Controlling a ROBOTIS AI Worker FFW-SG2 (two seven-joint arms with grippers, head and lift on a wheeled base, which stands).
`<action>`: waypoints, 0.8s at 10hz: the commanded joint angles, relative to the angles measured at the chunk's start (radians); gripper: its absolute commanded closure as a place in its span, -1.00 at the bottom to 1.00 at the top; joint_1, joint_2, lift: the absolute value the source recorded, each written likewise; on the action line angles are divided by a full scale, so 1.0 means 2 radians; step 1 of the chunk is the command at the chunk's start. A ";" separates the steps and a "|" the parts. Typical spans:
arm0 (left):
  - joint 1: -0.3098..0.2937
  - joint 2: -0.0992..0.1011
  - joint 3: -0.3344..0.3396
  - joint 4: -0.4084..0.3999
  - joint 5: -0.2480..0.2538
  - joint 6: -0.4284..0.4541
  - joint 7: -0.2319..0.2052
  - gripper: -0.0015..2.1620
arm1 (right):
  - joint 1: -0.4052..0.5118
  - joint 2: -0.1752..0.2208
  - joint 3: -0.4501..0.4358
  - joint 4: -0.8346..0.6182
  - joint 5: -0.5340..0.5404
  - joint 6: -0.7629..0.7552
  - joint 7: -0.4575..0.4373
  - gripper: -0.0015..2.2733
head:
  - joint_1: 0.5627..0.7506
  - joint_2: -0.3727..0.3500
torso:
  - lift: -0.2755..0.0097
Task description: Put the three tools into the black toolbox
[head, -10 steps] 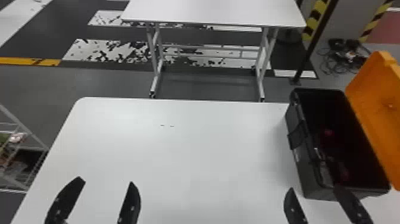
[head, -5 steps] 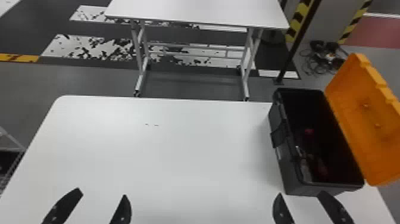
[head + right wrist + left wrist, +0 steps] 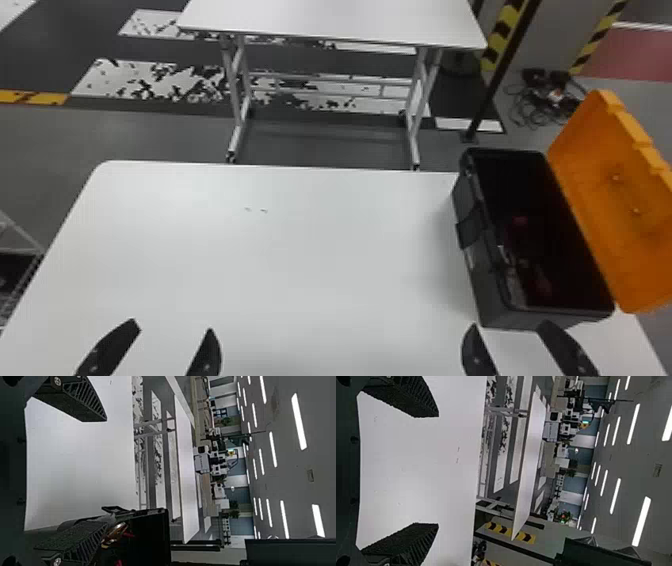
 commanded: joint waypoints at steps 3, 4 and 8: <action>0.000 -0.001 0.001 0.000 -0.002 -0.002 -0.002 -0.99 | 0.000 0.000 0.001 0.007 -0.011 -0.006 0.002 -0.93 | 0.41 -0.12 | 0.57; -0.001 -0.002 0.000 0.003 -0.003 -0.002 -0.003 -0.99 | -0.002 -0.002 0.002 0.015 -0.011 -0.009 0.002 -0.93 | 0.41 -0.13 | 0.57; -0.003 -0.003 -0.002 0.009 -0.009 -0.002 -0.005 -0.99 | -0.003 -0.002 0.003 0.023 -0.011 -0.028 0.002 -0.93 | 0.41 -0.16 | 0.57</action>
